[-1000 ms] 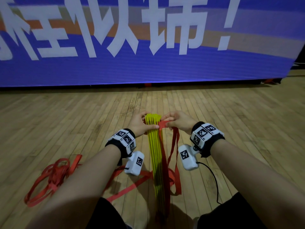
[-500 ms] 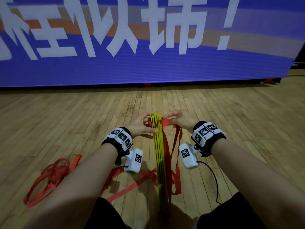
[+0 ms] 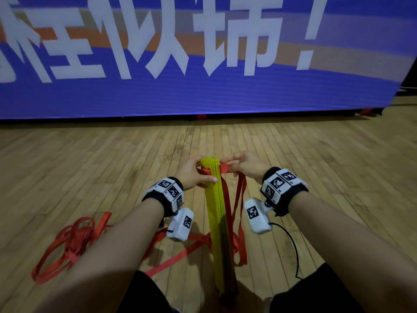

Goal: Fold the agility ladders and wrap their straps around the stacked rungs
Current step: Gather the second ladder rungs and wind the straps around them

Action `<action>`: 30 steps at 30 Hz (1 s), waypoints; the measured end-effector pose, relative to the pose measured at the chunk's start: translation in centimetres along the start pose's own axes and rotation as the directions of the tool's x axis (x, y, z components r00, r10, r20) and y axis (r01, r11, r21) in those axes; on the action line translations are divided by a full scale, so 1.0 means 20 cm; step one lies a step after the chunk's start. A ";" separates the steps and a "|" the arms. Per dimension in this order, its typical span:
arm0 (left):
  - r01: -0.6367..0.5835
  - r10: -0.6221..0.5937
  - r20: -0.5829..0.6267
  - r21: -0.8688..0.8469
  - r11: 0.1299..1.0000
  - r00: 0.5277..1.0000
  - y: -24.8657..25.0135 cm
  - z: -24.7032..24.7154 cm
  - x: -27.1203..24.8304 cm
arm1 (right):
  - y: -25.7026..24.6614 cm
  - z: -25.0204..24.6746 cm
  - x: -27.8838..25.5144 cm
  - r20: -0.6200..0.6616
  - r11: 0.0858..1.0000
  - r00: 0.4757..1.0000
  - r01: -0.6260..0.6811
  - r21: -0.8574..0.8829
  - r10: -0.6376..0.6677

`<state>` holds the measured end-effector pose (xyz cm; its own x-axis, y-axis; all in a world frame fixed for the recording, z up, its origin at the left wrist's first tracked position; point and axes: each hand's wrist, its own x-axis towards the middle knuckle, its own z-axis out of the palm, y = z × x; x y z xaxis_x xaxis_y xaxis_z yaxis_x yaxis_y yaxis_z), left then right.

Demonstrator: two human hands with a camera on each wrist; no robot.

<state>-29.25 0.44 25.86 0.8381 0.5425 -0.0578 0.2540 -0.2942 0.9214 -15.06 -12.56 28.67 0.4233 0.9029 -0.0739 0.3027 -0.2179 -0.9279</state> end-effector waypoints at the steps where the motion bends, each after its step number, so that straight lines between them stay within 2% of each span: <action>1: 0.001 -0.001 -0.005 0.004 1.000 1.000 0.00 0.01 0.00 | 0.00 0.00 0.00 -0.001 1.000 1.000 0.001 0.007 -0.001; 4: 0.014 -0.013 0.016 -0.022 1.000 1.000 0.02 0.01 -0.01 | 0.00 0.00 0.00 -0.009 1.000 1.000 0.002 0.017 -0.002; 9: 0.057 -0.030 0.131 -0.207 0.977 0.991 0.05 -0.02 -0.04 | 0.03 -0.02 0.02 -0.027 0.999 1.000 -0.014 0.030 0.015; 12: 0.062 -0.031 0.133 -0.234 0.970 0.991 0.04 -0.03 -0.05 | 0.03 -0.02 0.01 -0.017 1.000 1.000 -0.014 0.025 0.015; 18: 0.005 0.003 0.092 -0.084 0.996 0.996 0.06 -0.02 -0.04 | 0.01 -0.02 -0.02 0.006 0.997 1.000 0.024 -0.071 -0.024; 24: -0.029 0.029 -0.002 0.047 0.998 1.000 0.06 0.01 0.00 | 0.01 0.00 -0.02 -0.018 0.974 0.998 0.052 -0.221 -0.058; 30: -0.024 0.024 -0.030 0.007 1.000 0.999 0.06 0.06 0.01 | 0.02 0.02 -0.01 -0.128 0.954 0.984 0.086 -0.288 -0.127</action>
<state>-28.12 -0.70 26.57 0.8292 0.5584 -0.0240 0.2374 -0.3130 0.9196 -15.36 -12.71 28.22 0.4874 0.8683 0.0925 0.5708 -0.2366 -0.7863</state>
